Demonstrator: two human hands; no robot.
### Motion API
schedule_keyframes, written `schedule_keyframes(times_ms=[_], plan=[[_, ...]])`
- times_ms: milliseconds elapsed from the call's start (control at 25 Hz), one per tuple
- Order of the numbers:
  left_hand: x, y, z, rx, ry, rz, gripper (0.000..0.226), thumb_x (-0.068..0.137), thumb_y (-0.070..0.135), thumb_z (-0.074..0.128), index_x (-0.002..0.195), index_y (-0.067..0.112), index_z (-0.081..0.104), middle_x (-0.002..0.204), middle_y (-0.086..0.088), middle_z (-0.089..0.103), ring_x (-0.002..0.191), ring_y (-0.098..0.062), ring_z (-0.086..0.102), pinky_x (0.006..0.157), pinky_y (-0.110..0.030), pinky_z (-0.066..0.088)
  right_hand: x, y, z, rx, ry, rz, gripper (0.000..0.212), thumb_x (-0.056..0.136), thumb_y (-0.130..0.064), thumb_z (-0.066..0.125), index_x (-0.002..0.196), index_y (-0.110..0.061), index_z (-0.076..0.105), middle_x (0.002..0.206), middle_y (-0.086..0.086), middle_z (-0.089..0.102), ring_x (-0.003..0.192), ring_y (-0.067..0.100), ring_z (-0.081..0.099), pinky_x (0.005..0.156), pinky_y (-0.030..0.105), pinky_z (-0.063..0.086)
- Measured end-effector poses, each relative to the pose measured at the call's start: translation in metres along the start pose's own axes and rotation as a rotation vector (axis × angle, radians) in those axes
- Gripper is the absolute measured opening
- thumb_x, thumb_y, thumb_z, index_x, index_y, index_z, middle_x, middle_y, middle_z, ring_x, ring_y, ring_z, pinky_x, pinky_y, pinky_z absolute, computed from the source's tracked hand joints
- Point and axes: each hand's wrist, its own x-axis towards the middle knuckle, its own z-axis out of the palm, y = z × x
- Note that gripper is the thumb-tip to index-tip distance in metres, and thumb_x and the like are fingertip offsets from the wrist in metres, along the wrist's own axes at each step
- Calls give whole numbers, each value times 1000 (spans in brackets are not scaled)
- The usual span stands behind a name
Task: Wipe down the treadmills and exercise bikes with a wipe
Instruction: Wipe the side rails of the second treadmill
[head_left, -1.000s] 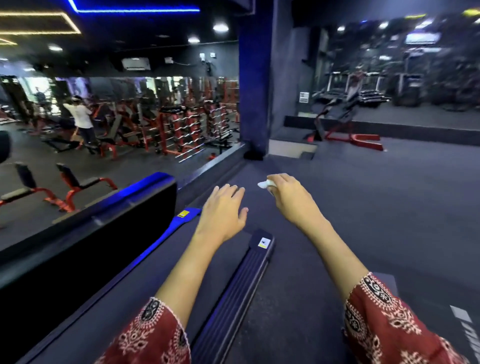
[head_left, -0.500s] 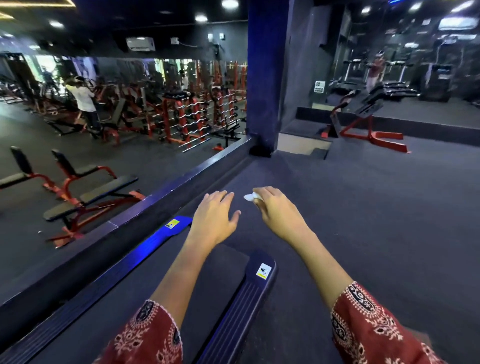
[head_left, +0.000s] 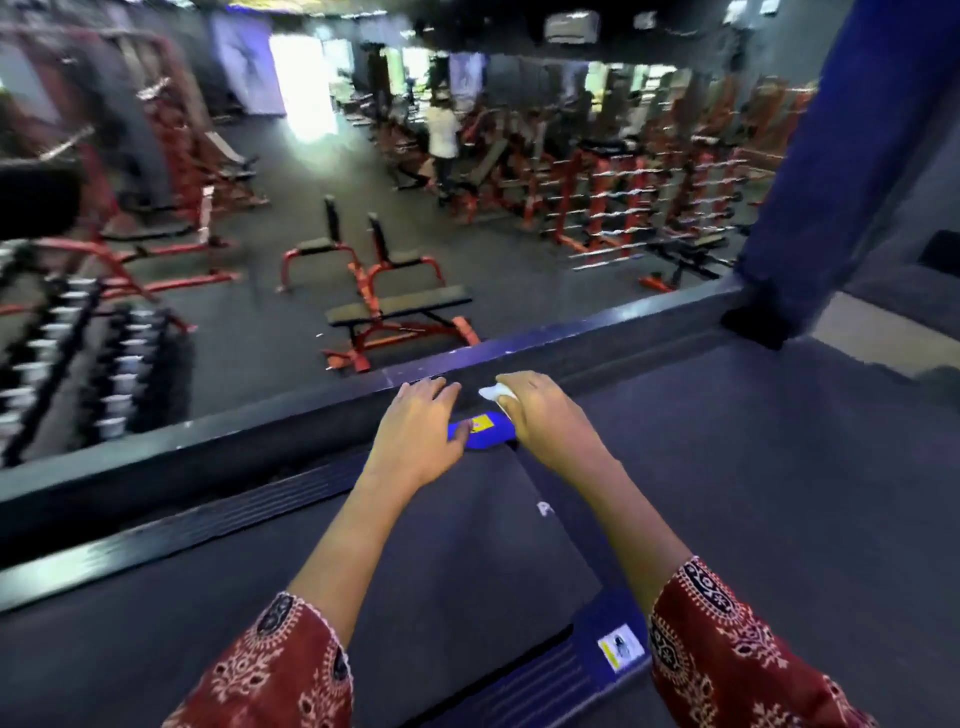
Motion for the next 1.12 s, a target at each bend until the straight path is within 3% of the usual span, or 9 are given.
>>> schedule_keyframes(times_ms=[160,280,360,600,880,1000,1120], plan=[[-2,-28,-9,72,75,-227,46,86,20,67,124,-4,57,126,-23,58,118,-38,52,106,-48,33,61,-15,17,87,-90,-218,32,103,-20,41,130,-7,53,130,9,54,125,24,44,93,34,38],[-17,-53,-20,135,98,-404,52,91,26,60,135,1,49,139,-18,48,130,-33,42,112,-42,24,84,-49,39,188,-142,-373,34,103,-20,43,133,-7,52,134,8,53,128,23,43,94,33,36],[-26,-68,-28,153,147,-509,52,91,26,60,136,3,49,139,-16,48,130,-32,42,112,-41,26,93,-71,53,224,-193,-463,34,102,-20,44,133,-6,51,133,10,53,127,24,44,94,34,36],[-29,-111,-36,237,247,-637,47,79,16,74,118,-5,61,118,-26,61,111,-41,57,99,-54,39,138,-108,90,304,-294,-637,34,103,-22,43,132,-6,52,133,10,54,126,24,45,94,34,39],[-10,-206,-44,345,296,-811,51,84,22,70,126,-3,57,127,-24,57,120,-39,51,105,-52,33,231,-181,154,369,-398,-812,32,103,-23,43,129,-9,54,127,10,57,118,27,51,89,39,44],[11,-263,-86,330,284,-898,51,87,26,66,130,0,54,130,-20,55,122,-36,49,107,-50,30,290,-248,165,372,-496,-876,33,103,-23,42,131,-10,53,129,9,56,120,25,50,90,37,43],[25,-313,-152,345,320,-966,47,81,21,71,120,-3,61,119,-22,61,110,-39,57,98,-54,41,341,-320,160,363,-569,-938,36,103,-26,40,134,-10,50,133,9,53,121,27,49,91,38,43]])
